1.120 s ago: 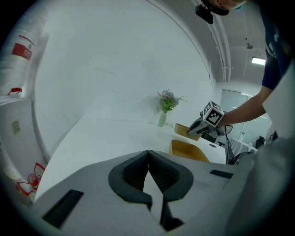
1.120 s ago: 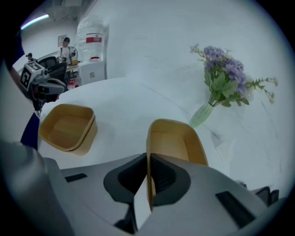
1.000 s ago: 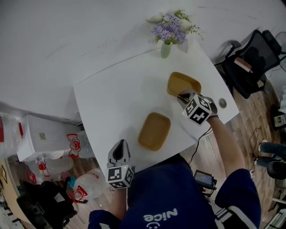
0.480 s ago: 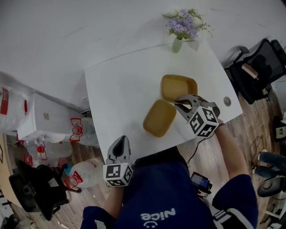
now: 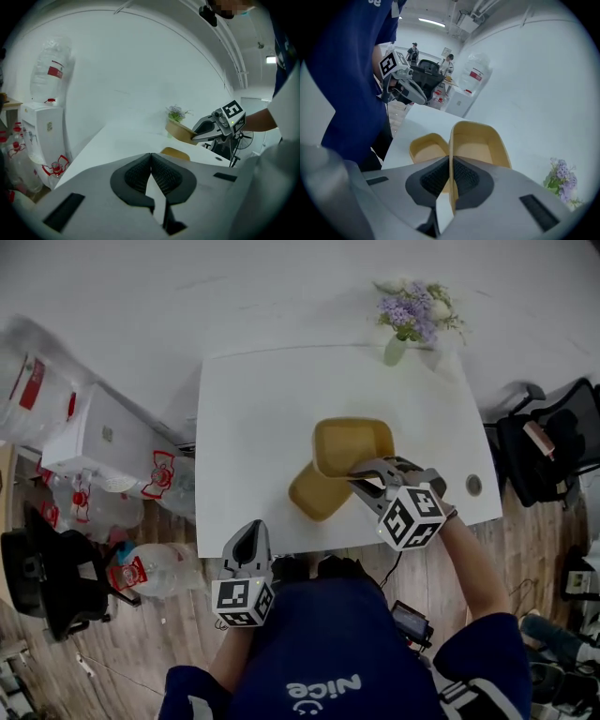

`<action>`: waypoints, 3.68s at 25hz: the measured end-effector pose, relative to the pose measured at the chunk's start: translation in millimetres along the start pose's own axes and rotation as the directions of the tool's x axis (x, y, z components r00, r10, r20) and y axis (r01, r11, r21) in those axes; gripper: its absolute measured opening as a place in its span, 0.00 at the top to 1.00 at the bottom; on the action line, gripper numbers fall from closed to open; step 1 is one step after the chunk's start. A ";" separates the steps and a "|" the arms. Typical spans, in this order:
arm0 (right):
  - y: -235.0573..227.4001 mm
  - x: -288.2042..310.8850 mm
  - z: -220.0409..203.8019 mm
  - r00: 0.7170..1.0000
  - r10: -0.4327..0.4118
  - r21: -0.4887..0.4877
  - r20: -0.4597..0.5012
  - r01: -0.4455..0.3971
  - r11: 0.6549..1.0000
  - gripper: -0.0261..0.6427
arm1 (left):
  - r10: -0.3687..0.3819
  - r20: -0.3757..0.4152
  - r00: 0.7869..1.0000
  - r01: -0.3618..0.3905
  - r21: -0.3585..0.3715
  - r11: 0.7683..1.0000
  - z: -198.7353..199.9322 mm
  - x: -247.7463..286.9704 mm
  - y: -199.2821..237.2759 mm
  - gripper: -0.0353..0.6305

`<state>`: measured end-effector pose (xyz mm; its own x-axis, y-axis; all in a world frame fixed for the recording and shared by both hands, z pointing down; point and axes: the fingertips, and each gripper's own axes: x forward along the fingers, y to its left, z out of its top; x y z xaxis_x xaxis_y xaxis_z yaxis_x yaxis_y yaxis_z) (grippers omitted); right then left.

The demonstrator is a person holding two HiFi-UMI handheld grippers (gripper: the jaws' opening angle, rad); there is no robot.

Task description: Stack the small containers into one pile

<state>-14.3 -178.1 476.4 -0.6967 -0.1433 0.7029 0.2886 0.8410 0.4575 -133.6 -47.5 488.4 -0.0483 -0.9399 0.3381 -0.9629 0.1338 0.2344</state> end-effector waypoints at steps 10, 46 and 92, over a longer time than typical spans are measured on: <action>44.9 -5.9 -3.9 0.981 0.192 -0.281 0.020 -0.179 0.943 0.88 | 0.168 0.056 0.984 -0.161 -0.114 0.980 -21.0 -32.6 -29.0 0.92; 86.9 40.1 -27.6 0.866 0.499 -0.548 -0.035 -0.434 0.715 0.88 | 0.484 0.001 0.875 -0.448 -0.379 0.810 -77.6 -86.6 -12.1 0.92; 45.2 -127.4 -95.5 0.839 -0.531 0.794 0.119 0.241 0.558 0.72 | 0.038 0.152 0.988 -0.028 -0.066 0.997 -13.7 -27.7 -129.1 0.92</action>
<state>150.2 -171.6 459.5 -0.8159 -0.5047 0.2821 -0.5280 0.8492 -0.0075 -4.3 -34.4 461.3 -0.1248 -0.9710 0.2041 -0.9415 0.1808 0.2844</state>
